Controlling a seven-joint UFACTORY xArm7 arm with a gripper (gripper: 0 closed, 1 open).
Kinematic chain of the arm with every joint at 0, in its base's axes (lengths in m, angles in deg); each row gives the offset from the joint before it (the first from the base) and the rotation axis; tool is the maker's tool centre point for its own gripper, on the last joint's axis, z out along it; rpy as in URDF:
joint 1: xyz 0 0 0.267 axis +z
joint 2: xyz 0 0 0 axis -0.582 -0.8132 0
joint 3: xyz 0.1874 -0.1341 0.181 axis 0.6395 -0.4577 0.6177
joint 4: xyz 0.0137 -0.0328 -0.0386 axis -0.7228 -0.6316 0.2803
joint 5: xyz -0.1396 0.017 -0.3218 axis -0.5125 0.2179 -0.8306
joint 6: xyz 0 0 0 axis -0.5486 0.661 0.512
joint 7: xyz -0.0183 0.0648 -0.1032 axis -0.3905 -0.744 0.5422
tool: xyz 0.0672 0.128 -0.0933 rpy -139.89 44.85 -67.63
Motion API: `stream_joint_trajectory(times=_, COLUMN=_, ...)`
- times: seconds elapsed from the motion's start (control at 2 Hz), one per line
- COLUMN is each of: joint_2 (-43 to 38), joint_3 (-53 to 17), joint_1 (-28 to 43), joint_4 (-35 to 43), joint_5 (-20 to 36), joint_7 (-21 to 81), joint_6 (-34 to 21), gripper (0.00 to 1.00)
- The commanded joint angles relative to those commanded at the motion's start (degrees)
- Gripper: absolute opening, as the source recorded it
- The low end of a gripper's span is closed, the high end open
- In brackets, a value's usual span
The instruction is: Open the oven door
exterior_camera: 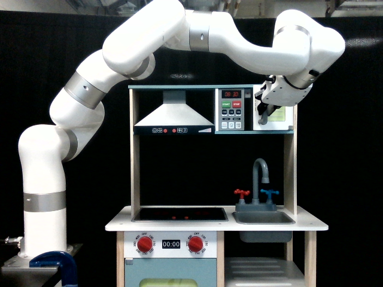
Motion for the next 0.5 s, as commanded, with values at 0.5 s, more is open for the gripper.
stream_joint_trajectory(times=0.5, joint_2=-10.79, joint_3=4.32, joint_1=-2.65, joint_4=17.19, joint_5=-0.85, joint_7=-6.2, joint_6=-3.16, gripper=0.0)
